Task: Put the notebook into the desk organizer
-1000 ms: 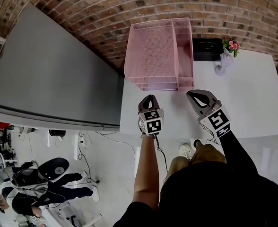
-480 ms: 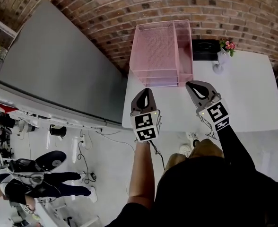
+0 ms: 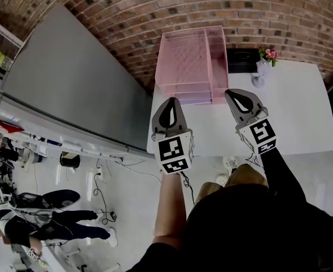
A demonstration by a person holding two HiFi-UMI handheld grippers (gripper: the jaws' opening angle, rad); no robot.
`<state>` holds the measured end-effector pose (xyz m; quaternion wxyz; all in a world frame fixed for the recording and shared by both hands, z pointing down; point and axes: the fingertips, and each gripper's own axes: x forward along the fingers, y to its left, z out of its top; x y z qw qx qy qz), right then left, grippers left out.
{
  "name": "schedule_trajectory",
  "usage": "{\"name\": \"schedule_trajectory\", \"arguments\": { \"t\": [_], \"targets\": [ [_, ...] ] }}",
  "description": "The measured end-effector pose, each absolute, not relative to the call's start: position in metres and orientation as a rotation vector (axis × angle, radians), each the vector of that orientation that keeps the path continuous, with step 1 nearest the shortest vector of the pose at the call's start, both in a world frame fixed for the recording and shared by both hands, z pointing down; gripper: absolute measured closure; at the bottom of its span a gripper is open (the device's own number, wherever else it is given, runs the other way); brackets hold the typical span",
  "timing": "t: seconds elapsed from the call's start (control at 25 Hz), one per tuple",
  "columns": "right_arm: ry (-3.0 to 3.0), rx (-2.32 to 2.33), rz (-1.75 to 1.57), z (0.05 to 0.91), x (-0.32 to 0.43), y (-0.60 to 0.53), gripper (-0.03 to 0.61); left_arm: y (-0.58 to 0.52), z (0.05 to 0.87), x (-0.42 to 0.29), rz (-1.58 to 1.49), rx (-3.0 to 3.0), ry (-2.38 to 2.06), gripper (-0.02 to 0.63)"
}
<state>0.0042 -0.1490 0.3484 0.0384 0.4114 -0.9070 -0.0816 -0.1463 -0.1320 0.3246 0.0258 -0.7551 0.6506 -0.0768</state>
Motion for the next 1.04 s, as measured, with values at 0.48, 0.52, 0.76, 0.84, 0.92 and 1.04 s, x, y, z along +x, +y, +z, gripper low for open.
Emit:
{"name": "schedule_trajectory", "arguments": {
  "t": [0.48, 0.52, 0.76, 0.84, 0.92, 1.04],
  "targets": [
    [-2.788, 1.239, -0.324, 0.332, 0.006, -0.138, 0.558, -0.125, 0.317, -0.145, -0.192, -2.341, 2.014, 0.592],
    [-2.790, 1.237, -0.327, 0.332, 0.005, -0.138, 0.558, -0.124, 0.317, -0.145, -0.194, -2.336, 2.014, 0.592],
    [-2.804, 1.223, -0.334, 0.331, 0.000, -0.135, 0.558, -0.122, 0.319, -0.141, -0.272, -2.317, 1.981, 0.592],
    [-2.813, 1.225, -0.323, 0.330, 0.001, -0.136, 0.557, -0.122, 0.322, -0.139, -0.259, -2.347, 1.979, 0.592],
    [-2.817, 1.226, -0.317, 0.329, 0.001, -0.137, 0.558, -0.122, 0.323, -0.139, -0.301, -2.331, 1.970, 0.592],
    [-2.821, 1.220, -0.322, 0.325, 0.000, -0.137, 0.557, -0.122, 0.321, -0.138, -0.353, -2.314, 1.960, 0.592]
  ]
}}
